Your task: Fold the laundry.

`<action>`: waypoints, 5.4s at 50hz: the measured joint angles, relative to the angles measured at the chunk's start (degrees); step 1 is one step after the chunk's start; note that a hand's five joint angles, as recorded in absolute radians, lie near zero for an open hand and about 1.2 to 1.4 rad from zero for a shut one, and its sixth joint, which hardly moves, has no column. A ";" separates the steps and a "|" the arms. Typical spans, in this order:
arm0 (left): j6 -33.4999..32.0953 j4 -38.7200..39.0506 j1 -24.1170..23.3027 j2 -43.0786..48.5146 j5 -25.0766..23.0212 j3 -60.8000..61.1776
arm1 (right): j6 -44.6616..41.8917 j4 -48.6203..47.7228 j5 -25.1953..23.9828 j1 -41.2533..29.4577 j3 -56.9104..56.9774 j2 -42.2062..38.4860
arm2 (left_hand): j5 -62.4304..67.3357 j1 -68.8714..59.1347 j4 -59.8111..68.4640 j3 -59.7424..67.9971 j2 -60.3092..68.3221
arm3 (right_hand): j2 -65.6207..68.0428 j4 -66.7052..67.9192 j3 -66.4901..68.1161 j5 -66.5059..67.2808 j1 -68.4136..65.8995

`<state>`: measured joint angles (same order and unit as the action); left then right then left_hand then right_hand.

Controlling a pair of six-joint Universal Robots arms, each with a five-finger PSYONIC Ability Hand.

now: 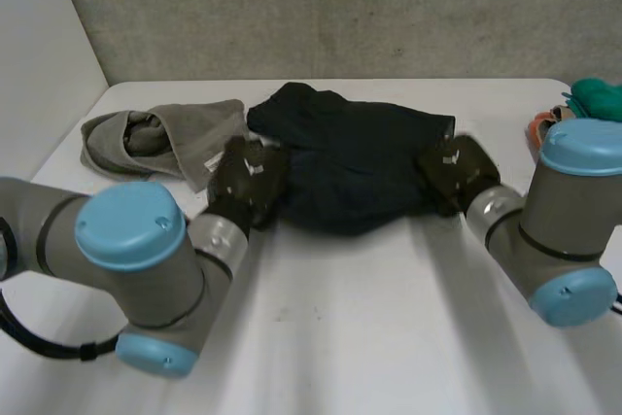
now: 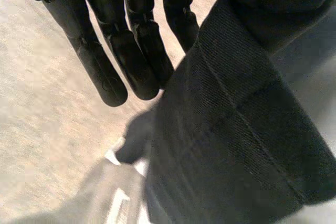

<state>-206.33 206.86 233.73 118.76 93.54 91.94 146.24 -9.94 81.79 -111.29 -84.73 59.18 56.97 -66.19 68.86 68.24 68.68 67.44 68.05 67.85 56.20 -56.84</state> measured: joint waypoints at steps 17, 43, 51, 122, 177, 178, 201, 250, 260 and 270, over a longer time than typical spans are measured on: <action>-0.49 -28.07 -4.49 -8.94 0.97 7.17 | -12.88 24.84 -1.02 0.34 -11.78 13.03 | 0.00 0.00 0.01 0.00 0.00 | 0.00 0.00 0.00 0.00 0.00; -17.53 -26.65 -5.50 -3.82 2.22 -5.32 | -18.43 24.63 -2.87 4.50 -10.81 16.53 | 0.39 0.00 0.03 0.05 0.03 | 0.00 0.01 0.00 0.48 0.00; -27.27 -5.50 -1.91 13.62 1.85 -24.16 | -16.04 11.11 6.43 2.56 1.03 4.34 | 0.39 0.00 0.05 0.06 0.06 | 0.00 0.01 0.00 0.57 0.00; 15.83 6.14 1.97 -4.58 -7.87 -0.23 | 7.49 1.72 -0.07 15.09 -5.31 1.69 | -54.28 54.98 -57.25 -56.23 -57.02 | -1.11 -0.01 -0.82 -2.00 16.43; 16.70 -6.12 3.80 4.50 -2.84 -23.68 | 34.53 0.76 -3.07 -4.38 11.60 4.39 | -54.28 54.98 -57.25 -56.23 -57.02 | -54.86 -54.58 -55.52 -52.57 45.32; 16.84 -7.41 3.25 5.74 -2.88 -25.23 | 34.76 2.46 -2.63 -3.84 12.32 4.19 | -54.28 54.98 -57.25 -56.23 -57.02 | -54.86 -54.58 -55.52 -52.57 45.32; 12.12 -27.70 -0.13 22.42 -2.50 -37.41 | 31.73 23.73 -7.93 -3.19 31.90 -15.55 | -54.28 54.98 -57.25 -56.23 -57.02 | -54.86 -54.58 -55.52 -52.57 45.32; 20.96 -32.35 6.39 -9.76 -31.00 -20.01 | 7.49 -1.58 1.10 -11.37 -4.82 8.15 | -54.30 55.33 -57.25 -56.22 -57.02 | -54.86 -54.58 -55.52 -52.95 47.66; 22.35 -32.53 8.16 -13.80 -36.32 -15.79 | 6.90 -14.38 3.66 -14.06 -9.04 -0.77 | -54.29 55.33 -57.25 -56.23 -57.02 | -54.86 -54.58 -55.52 -52.95 47.66; 22.17 -32.31 8.03 -13.27 -35.74 -15.84 | 5.73 -18.32 4.04 -14.11 -3.39 -9.43 | -54.29 55.33 -57.25 -56.23 -57.02 | -54.86 -54.58 -55.52 -52.95 47.66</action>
<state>-184.16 174.55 241.76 105.50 57.80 76.10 151.97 -28.26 85.84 -125.40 -88.11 49.75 2.68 -10.85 11.61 12.01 11.66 12.58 13.47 12.32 3.25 -9.17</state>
